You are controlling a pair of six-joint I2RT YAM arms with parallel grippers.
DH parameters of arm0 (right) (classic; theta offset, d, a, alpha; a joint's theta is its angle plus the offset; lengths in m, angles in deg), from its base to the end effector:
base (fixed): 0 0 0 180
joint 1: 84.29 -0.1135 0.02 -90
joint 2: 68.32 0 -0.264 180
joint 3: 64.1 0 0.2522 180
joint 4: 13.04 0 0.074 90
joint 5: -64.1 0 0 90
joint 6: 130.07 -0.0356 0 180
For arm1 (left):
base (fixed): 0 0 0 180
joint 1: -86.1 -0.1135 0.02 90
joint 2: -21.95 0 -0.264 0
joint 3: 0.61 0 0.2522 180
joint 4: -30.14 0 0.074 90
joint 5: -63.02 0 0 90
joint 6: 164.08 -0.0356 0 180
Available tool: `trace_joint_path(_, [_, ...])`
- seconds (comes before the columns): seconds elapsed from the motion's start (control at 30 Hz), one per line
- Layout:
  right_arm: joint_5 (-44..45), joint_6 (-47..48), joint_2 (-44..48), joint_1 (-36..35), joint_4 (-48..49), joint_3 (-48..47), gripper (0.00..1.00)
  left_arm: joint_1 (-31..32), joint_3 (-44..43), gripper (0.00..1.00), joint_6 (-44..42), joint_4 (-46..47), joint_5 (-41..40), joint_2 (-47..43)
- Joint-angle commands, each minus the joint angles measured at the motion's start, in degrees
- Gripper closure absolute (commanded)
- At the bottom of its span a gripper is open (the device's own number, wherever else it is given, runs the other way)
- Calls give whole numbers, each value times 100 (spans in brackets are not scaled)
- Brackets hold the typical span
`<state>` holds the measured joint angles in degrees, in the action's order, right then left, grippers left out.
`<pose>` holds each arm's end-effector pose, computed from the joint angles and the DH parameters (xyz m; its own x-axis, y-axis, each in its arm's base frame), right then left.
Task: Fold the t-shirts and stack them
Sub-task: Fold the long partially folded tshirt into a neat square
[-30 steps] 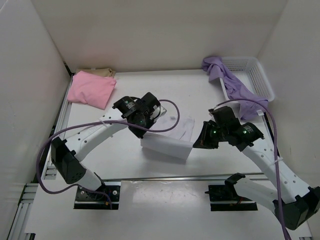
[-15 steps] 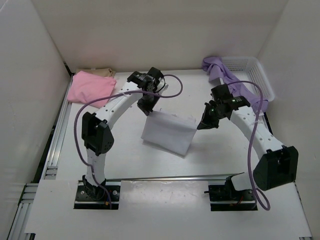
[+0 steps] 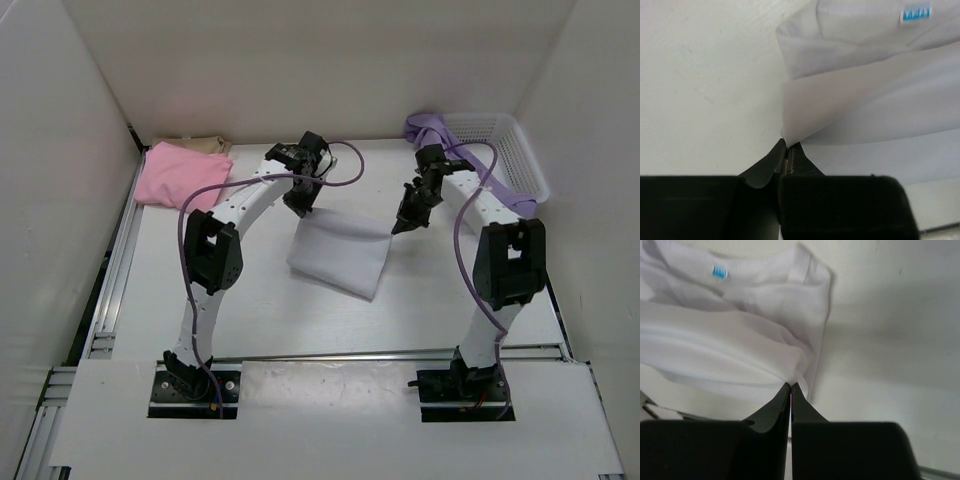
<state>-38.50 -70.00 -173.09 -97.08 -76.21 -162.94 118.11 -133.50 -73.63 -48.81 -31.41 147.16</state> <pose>0.3659 0.0910 0.2411 -0.9352 0.2870 -0.2075 0.2015 0.9130 0.3546 0.3892 -0.2401 0.2592 -0.8070 0.4952 -0.3217 0.5011 0.8625 0.0706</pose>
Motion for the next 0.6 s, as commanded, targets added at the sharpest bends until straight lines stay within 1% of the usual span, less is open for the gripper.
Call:
trace_joint_path(0.0, [477, -21, -297, 137, 45, -605, 100, -90, -277, 84, -45, 752, -366, 73])
trace_joint_path(0.03, [478, -82, -533, 137, 45, -711, 100, -90, -373, 84, -45, 832, -427, 135])
trace_joint_path(0.07, [478, -144, -666, 137, 115, -825, 97, -90, -461, 82, -45, 893, -428, 266])
trace_joint_path(0.13, [557, -144, -1062, 198, 116, -1194, 91, -90, -549, 75, -45, 1034, -498, 399])
trace_joint_path(0.17, [557, -205, -1167, 199, 63, -1361, 87, -90, -637, 68, -45, 1156, -567, 521])
trace_joint_path(0.2, [653, -267, -1342, 199, 63, -1432, 84, -90, -638, 60, -45, 1262, -664, 522])
trace_joint_path(0.23, [802, -267, -1405, 199, 63, -1485, 76, -142, -733, 37, -45, 1376, -734, 601])
trace_joint_path(0.27, [803, -267, -1406, 199, 167, -1538, 62, -142, -821, 25, -45, 1456, -822, 697])
trace_joint_path(0.3, [803, -215, -1484, 199, 220, -1686, 60, -221, -970, 21, -45, 1456, -1084, 759])
trace_joint_path(0.33, [873, -154, -1485, 199, 221, -1783, 60, -308, -1259, 21, -45, 1456, -1174, 760])
trace_joint_path(0.4, [987, -92, -1337, 199, 308, -1846, 60, -396, -1262, 19, -45, 1456, -1235, 603])
trace_joint_path(0.43, [1066, -39, -1205, 120, 379, -1724, 60, -397, -1114, 19, -45, 1456, -1149, 453])
trace_joint_path(0.47, [1119, -39, -1030, 59, 484, -1549, 60, -397, -712, 21, -45, 1517, -1044, 287])
trace_joint_path(0.5, [1206, 13, -671, -72, 598, -1338, 62, -397, -490, 24, -45, 1518, -886, -46])
trace_joint_path(0.53, [1303, 14, -502, -143, 764, -910, 63, -397, -271, 26, -45, 1570, -528, -180])
trace_joint_path(0.57, [1539, -47, -379, -257, 766, -731, 67, -397, 62, 31, -45, 1571, -359, -268])
